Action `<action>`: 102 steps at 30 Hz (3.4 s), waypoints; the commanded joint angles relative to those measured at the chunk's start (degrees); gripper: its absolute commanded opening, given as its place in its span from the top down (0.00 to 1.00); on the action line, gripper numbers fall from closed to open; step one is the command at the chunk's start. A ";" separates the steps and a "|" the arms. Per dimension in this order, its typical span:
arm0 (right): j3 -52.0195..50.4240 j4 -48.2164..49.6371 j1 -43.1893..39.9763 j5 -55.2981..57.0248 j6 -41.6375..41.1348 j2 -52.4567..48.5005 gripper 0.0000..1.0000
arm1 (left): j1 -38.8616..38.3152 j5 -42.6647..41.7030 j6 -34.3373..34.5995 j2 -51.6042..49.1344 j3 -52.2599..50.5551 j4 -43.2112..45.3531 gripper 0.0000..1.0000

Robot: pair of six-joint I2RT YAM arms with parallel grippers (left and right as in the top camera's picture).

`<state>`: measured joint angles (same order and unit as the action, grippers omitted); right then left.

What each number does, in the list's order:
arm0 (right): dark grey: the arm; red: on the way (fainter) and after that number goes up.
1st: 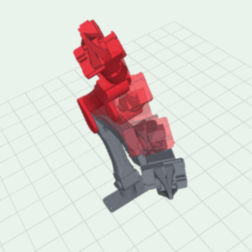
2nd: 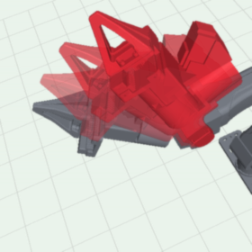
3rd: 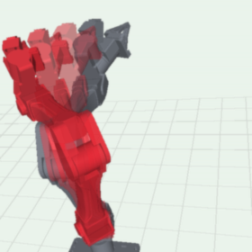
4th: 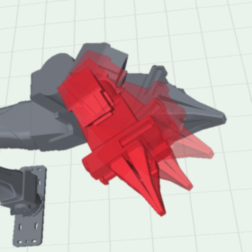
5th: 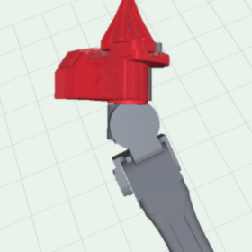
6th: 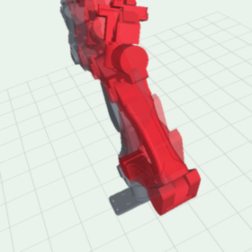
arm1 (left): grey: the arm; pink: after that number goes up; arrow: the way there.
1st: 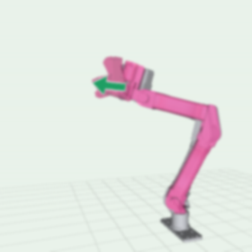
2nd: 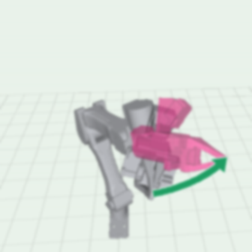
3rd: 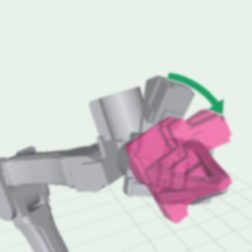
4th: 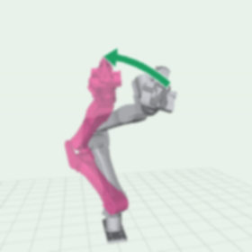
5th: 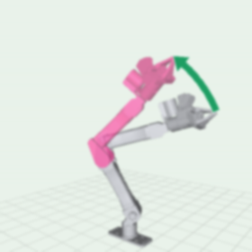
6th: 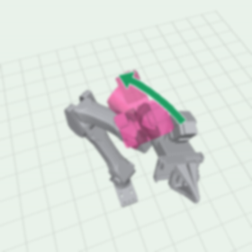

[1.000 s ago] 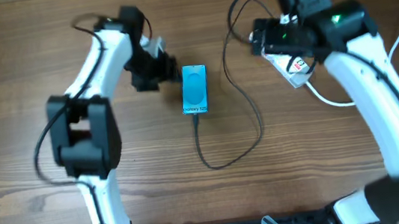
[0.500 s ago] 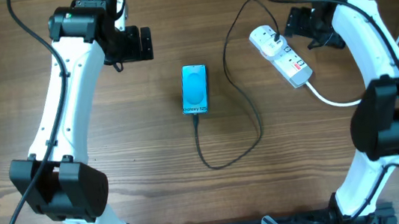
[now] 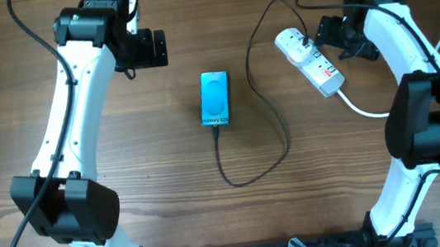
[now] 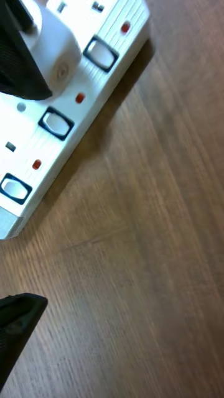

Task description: Plug charger to phone and switch on socket

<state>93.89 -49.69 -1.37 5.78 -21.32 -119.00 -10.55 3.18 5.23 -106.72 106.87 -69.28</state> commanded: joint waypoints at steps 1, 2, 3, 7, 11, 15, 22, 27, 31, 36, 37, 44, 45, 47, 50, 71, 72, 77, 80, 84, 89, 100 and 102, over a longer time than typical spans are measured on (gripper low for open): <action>-1.88 1.33 -1.62 -2.01 0.26 -1.70 0.00 | 0.07 0.55 0.33 -0.31 -0.24 0.04 0.00; -2.19 2.03 -1.97 -3.28 0.35 -1.79 0.00 | 0.07 0.55 0.33 -0.31 -0.24 0.04 0.00; -2.51 2.58 -2.05 -4.46 0.63 -1.79 0.00 | 0.07 0.55 0.33 -0.31 -0.24 0.04 0.00; -3.34 3.89 -2.08 -6.12 1.75 -1.99 0.00 | 0.07 0.55 0.33 -0.31 -0.24 0.04 0.00; -4.94 5.49 -2.08 -6.08 1.75 -2.60 0.01 | 0.07 0.55 0.33 -0.31 -0.24 0.04 0.00; -5.31 5.92 -2.03 -6.12 1.75 -4.74 0.00 | 0.07 0.55 0.33 -0.31 -0.24 0.04 0.00; -5.31 6.21 -2.03 -9.62 1.68 -5.53 0.00 | 0.07 0.55 0.33 -0.31 -0.24 0.04 0.00; -5.31 6.14 -2.03 -11.26 1.79 -5.53 0.00 | 0.07 0.55 0.33 -0.31 -0.24 0.04 0.00; -5.31 6.12 -2.03 -11.23 1.77 -5.53 0.00 | 0.07 0.55 0.33 -0.31 -0.24 0.04 0.00; -5.31 5.70 -2.03 -11.54 1.64 -5.68 0.00 | 0.07 0.55 0.33 -0.31 -0.24 0.04 0.00; -5.31 5.53 -2.03 -11.91 1.66 -5.68 0.00 | 0.07 0.55 0.33 -0.31 -0.24 0.04 0.00; -5.31 4.74 -2.01 -11.91 1.68 -5.73 0.00 | 0.07 0.55 0.33 -0.31 -0.24 0.04 0.00; -5.31 4.61 -2.01 -11.91 1.68 -5.73 0.00 | 0.07 0.55 0.33 -0.31 -0.24 0.04 0.00; -5.31 4.31 -2.01 -11.91 1.75 -5.73 0.00 | 0.07 0.55 0.33 -0.31 -0.24 0.04 0.00; -5.31 4.20 -2.01 -11.91 1.75 -5.73 0.00 | 0.07 0.55 0.33 -0.31 -0.24 0.04 0.00; -5.25 -0.35 -2.10 -11.82 -1.05 1.29 0.00 | 0.07 0.55 0.33 -0.31 -0.24 0.04 0.00; -5.25 -1.03 -2.10 -11.82 -1.29 3.50 0.00 | 0.07 0.55 0.33 -0.31 -0.24 0.04 0.00; -5.35 -5.38 -1.97 -11.82 -0.96 13.44 0.00 | 0.07 0.55 0.33 -0.31 -0.24 0.04 0.00; -5.44 -8.59 -1.68 -11.82 1.49 20.09 0.00 | 0.07 0.55 0.33 -0.31 -0.24 0.04 0.00; -7.08 -11.69 -0.33 -11.78 2.29 28.74 0.00 | 0.07 0.55 0.33 -0.31 -0.24 0.04 0.00; -16.02 -10.19 1.92 -10.73 0.07 43.10 0.00 | 0.07 0.55 0.33 -0.31 -0.24 0.04 0.00; -39.06 -7.15 2.80 -7.54 0.17 80.61 0.00 | 0.07 0.55 0.33 -0.31 -0.24 0.04 0.00; -39.21 -10.67 2.80 -7.54 0.17 83.54 0.00 | 0.07 0.55 0.33 -0.31 -0.24 0.04 0.00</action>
<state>55.90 -57.49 1.21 -2.92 -20.71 -39.22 -10.55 3.20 5.23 -106.76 106.87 -69.28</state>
